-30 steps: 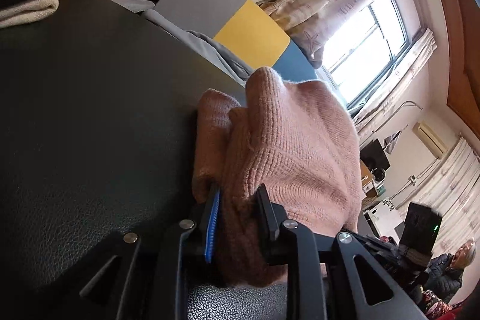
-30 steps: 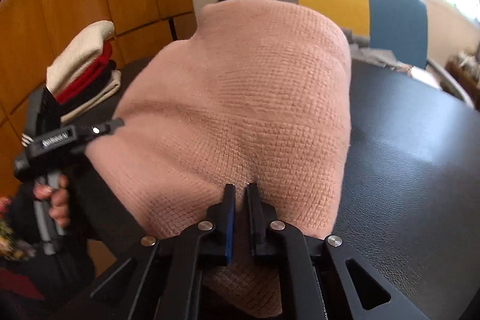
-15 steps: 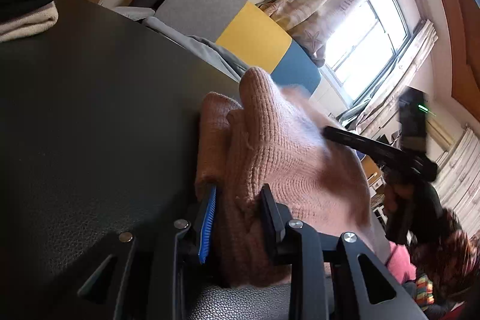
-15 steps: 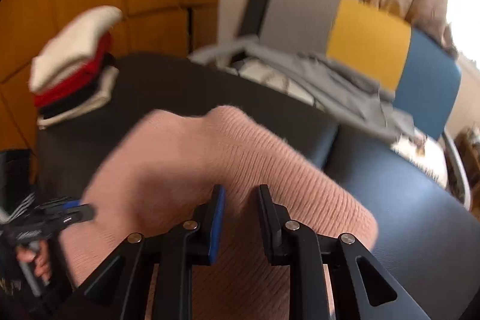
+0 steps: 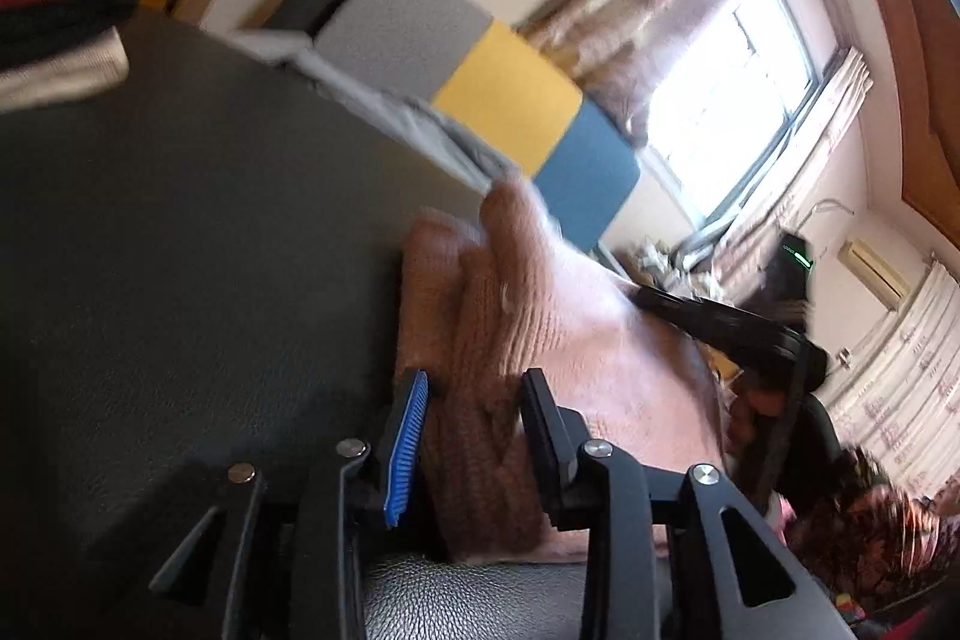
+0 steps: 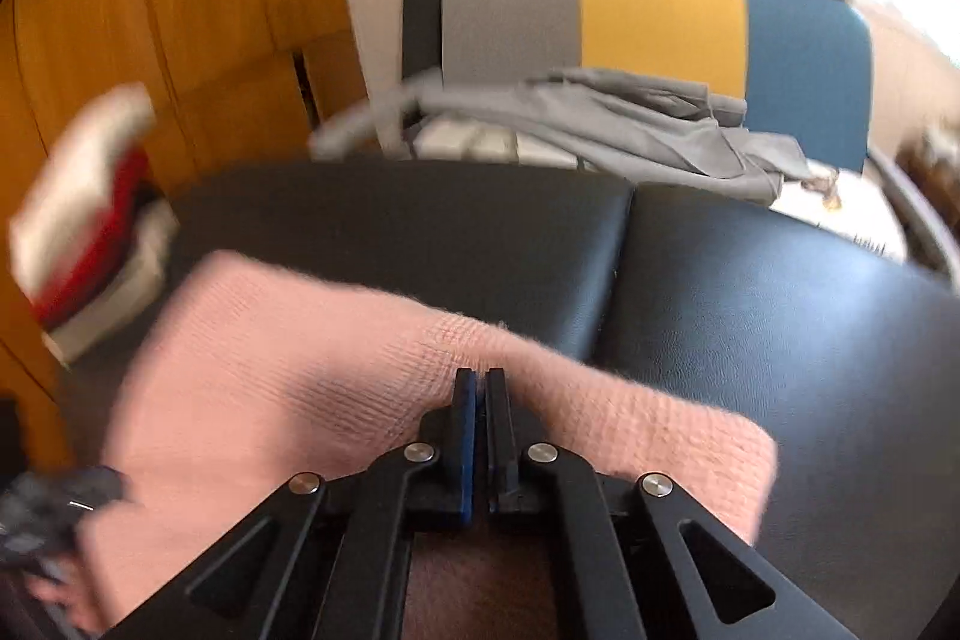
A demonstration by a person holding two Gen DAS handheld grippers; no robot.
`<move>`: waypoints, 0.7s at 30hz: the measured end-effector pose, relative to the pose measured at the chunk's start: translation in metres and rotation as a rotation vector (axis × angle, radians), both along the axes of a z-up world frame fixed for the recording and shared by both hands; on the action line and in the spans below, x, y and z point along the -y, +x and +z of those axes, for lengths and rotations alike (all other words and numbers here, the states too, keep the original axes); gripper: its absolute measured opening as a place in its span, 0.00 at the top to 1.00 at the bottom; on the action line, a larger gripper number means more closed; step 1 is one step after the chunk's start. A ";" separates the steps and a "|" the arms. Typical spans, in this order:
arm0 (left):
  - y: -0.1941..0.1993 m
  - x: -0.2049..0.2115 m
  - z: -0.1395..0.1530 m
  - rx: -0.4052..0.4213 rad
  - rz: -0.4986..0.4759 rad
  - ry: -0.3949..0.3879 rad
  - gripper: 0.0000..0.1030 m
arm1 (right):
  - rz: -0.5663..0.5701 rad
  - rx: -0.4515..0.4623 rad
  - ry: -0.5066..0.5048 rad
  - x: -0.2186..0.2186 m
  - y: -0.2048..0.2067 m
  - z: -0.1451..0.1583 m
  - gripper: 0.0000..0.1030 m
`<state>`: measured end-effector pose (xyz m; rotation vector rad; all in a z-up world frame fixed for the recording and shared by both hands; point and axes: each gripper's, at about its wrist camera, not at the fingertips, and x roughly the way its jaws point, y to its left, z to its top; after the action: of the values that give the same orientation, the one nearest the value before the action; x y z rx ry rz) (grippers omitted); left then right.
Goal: Fold clothes
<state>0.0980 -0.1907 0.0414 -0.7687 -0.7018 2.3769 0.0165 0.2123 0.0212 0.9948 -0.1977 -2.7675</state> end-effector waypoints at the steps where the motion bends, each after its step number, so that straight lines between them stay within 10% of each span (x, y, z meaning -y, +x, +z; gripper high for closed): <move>1: 0.005 0.005 0.009 -0.035 0.035 -0.001 0.71 | -0.030 -0.045 -0.048 -0.006 0.016 0.012 0.89; 4: 0.013 0.013 0.039 -0.141 0.105 -0.013 0.71 | -0.106 -0.086 -0.028 -0.015 0.057 0.030 0.81; 9: -0.017 -0.054 0.078 -0.218 -0.091 -0.160 0.71 | -0.063 -0.069 0.046 -0.010 0.080 0.024 0.81; 16: -0.095 -0.158 0.052 -0.129 -0.249 -0.616 0.70 | -0.060 -0.009 0.023 -0.010 0.038 -0.003 0.81; 21: -0.129 -0.142 0.034 -0.019 -0.259 -0.518 0.70 | -0.117 0.060 -0.130 -0.036 0.012 -0.032 0.81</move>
<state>-0.0308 -0.0487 0.0751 -0.9740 0.0388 2.3343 0.0287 0.2483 -0.0108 1.0645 -0.4527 -2.7875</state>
